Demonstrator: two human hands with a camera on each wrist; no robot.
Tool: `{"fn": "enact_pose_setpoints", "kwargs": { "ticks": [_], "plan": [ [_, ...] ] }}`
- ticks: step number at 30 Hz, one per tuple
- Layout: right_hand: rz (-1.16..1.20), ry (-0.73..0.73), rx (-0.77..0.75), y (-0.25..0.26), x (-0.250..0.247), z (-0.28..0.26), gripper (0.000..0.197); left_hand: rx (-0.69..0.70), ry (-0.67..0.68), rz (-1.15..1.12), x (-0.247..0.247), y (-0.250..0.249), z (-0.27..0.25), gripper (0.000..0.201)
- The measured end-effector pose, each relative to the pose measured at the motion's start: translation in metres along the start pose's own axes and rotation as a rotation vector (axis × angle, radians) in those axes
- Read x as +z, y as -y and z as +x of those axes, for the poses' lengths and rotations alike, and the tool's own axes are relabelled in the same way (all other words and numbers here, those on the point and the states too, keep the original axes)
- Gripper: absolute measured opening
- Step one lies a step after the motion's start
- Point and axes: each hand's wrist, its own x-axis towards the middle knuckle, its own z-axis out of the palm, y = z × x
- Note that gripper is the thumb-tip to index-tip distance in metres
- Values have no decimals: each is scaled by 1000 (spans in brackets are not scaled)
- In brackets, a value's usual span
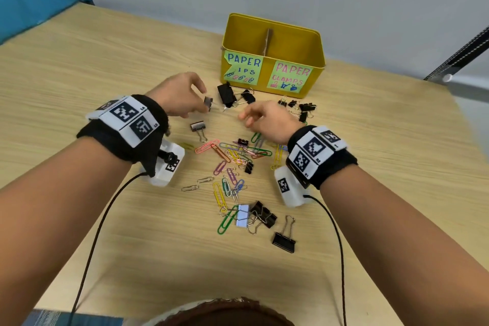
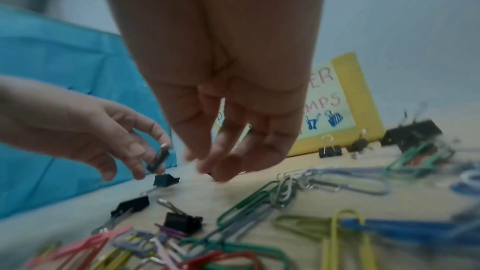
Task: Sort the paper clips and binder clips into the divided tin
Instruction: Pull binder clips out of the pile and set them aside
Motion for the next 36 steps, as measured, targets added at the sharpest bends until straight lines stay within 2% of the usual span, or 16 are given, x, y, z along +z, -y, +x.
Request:
{"fn": "enact_pose_setpoints", "kwargs": {
  "ticks": [2,3,5,8,11,13,15,18,20,22,24,27,29,32,36],
  "plan": [
    [-173,165,-14,3,2,-4,28,5,-50,172,-2,4,-1,50],
    [-246,228,-8,7,5,-6,30,27,-67,209,-2,4,-3,51],
    [-410,250,8,10,8,-4,37,63,-8,247,1,3,-8,37],
    [-572,105,4,9,9,3,41,113,120,351,10,2,-19,21],
    [-505,-23,13,4,6,5,45,84,198,488,14,4,-29,23],
    [-478,-50,13,2,5,5,41,-1,257,554,16,6,-36,26],
    [-461,-62,13,0,6,5,38,-24,283,625,21,6,-42,30],
    [-397,-146,46,-4,4,6,36,89,278,621,37,4,-49,28],
    [-367,-224,99,-11,-2,7,39,174,350,542,47,3,-51,29],
    [-411,-204,132,-20,-10,6,43,202,405,447,51,4,-49,31],
    [-500,-55,136,-26,-18,0,46,221,342,409,51,4,-43,35],
    [-528,150,140,-28,-29,-15,40,263,246,487,51,6,-33,42],
    [-537,141,132,-25,-33,-22,35,261,236,524,51,7,-30,40],
    [-527,75,14,-15,-23,-30,24,230,170,556,51,5,-29,43],
    [-435,217,-92,2,6,-37,21,142,44,589,44,5,-23,54]
  ]
}}
